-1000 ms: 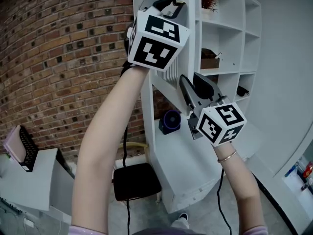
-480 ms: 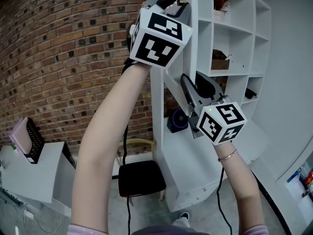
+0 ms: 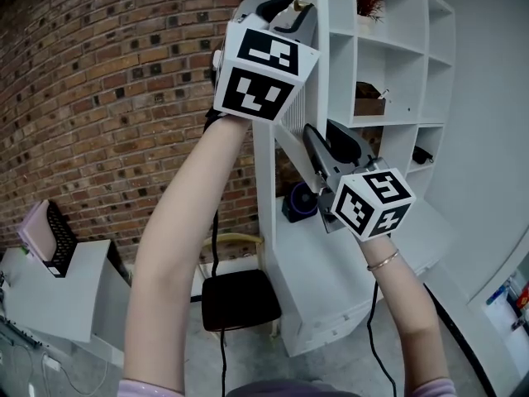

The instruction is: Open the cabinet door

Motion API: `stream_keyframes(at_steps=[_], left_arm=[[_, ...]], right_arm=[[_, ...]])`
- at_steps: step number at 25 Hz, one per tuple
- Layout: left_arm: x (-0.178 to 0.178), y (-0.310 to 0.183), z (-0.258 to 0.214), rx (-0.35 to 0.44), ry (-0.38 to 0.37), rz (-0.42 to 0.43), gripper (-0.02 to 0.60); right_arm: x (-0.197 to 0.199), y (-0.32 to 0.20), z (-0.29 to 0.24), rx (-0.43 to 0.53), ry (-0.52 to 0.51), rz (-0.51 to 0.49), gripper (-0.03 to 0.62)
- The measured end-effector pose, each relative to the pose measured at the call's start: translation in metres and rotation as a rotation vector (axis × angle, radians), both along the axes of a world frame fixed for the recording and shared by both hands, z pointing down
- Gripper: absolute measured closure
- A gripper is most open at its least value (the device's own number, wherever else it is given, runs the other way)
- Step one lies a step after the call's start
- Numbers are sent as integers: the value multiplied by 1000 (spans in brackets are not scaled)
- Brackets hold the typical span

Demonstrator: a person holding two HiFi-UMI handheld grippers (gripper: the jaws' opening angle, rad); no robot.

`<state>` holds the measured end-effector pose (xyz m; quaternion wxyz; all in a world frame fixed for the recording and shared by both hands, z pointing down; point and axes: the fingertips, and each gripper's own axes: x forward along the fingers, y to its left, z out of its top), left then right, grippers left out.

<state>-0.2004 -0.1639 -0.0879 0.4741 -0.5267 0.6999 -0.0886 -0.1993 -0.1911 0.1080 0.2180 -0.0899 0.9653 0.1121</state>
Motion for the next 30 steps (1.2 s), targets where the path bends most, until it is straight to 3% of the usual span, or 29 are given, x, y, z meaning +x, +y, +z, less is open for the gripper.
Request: stream_keyframes(at_steps=[9, 21, 30], left_arm=[[2, 17, 31, 25, 56, 11, 492], [-8, 36, 123, 29, 301, 25, 521], [0, 37, 214, -62, 415, -18, 559]], right_arm=[[27, 3, 4, -12, 0, -30, 500], [76, -6, 48, -77, 71, -10, 522], [93, 4, 87, -103, 119, 0, 543]])
